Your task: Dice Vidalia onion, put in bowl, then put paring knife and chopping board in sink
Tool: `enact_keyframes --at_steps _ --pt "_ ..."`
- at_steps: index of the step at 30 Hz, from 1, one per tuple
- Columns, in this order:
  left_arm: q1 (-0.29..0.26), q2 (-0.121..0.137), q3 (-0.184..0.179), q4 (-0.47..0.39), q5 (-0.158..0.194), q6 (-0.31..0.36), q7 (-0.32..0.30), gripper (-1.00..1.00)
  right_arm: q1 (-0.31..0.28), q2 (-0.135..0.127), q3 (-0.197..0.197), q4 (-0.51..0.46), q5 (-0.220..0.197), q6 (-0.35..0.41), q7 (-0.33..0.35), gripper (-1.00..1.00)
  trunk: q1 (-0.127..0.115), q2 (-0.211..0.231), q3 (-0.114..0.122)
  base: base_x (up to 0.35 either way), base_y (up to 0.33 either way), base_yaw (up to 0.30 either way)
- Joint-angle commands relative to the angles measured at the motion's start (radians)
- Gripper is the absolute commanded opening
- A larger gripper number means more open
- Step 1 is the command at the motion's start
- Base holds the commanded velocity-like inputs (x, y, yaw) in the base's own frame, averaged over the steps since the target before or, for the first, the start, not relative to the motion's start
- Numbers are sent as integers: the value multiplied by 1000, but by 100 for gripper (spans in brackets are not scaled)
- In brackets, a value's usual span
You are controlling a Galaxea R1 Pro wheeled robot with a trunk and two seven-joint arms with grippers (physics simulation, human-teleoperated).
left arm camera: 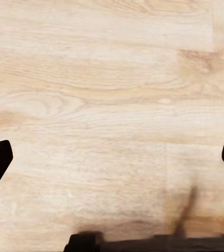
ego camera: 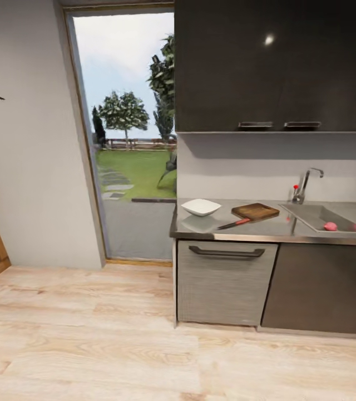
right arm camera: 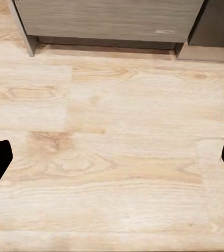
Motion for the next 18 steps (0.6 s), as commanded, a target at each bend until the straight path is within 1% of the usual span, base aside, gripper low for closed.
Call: enact_keyframes --at_steps 1,14,18 --pt "0 0 0 0 0 -2 0 100 0 0 1 0 0 -2 -3 100 0 0 0 0 -319 -208" --pt "0 1 0 1 0 -3 0 100 0 0 1 1 0 -2 -3 100 0 0 12 0 -319 -195" --pt "0 1 3 1 -2 -4 1 100 0 1 1 0 0 -2 -3 100 0 0 14 26 -324 -86"
